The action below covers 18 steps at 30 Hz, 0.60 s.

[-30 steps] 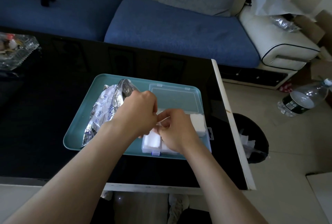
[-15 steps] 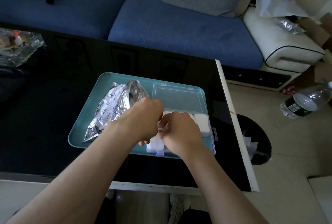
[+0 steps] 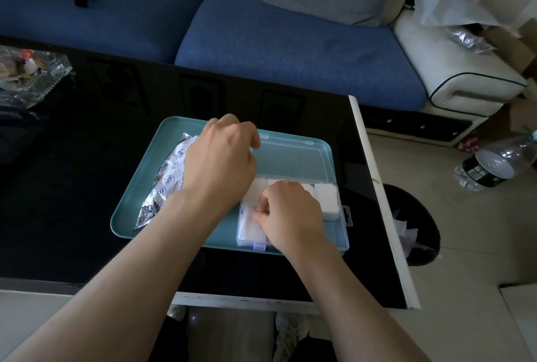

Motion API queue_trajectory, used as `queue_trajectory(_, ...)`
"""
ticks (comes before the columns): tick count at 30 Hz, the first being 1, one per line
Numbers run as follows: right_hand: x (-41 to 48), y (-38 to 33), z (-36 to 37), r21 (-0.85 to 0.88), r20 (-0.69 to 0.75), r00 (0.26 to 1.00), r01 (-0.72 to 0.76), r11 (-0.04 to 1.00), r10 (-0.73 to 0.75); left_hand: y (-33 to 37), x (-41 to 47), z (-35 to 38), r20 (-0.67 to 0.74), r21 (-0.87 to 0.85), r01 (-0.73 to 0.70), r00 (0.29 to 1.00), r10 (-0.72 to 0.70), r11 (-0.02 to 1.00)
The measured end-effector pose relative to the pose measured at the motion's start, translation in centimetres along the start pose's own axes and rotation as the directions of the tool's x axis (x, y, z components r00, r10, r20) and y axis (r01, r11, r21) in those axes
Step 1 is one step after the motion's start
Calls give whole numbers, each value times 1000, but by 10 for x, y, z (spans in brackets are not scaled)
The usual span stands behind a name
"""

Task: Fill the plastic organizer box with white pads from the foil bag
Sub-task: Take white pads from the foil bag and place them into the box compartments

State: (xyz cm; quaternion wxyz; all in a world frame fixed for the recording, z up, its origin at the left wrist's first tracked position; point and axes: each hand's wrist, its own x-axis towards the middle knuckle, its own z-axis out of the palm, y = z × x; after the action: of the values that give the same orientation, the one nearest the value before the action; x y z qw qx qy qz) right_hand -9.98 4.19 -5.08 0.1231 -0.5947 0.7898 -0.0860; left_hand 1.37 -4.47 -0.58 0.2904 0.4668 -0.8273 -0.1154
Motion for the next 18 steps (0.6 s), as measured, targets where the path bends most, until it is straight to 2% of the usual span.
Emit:
queue_trajectory(3, 0, -6, 2, -94, 57, 996, 66, 993, -61, -7, 0, 5, -14, 67, 3, 1000, -2, 998)
queue_trajectory(6, -2, -6, 5, -124, 144, 987, 92, 988, -73, -10, -2, 5, 12, 156, 68, 997, -71, 985)
queue_trajectory(9, -3, -5, 4, -103, 183, 979, 110, 989, -90, -9, -3, 2, 20, 138, 180, 983, -185, 974)
queue_trajectory(11, -2, -6, 0, -92, 195, 978, 98, 991, -79, -8, -2, -2, 62, 128, 305, 947, -315, 944)
queue_trajectory(13, -1, -8, -4, -66, 143, 986, 94, 993, -84, -9, 0, -6, 165, 155, 423, 880, -446, 893)
queue_trajectory(15, 0, -12, -9, 10, 51, 997, 60, 998, -61, -14, 2, -10, 243, 158, 490, 822, -515, 857)
queue_trajectory(18, 3, -17, -11, 189, -149, 987, 82, 978, -54, -21, 2, -11, 293, 126, 501, 806, -514, 856)
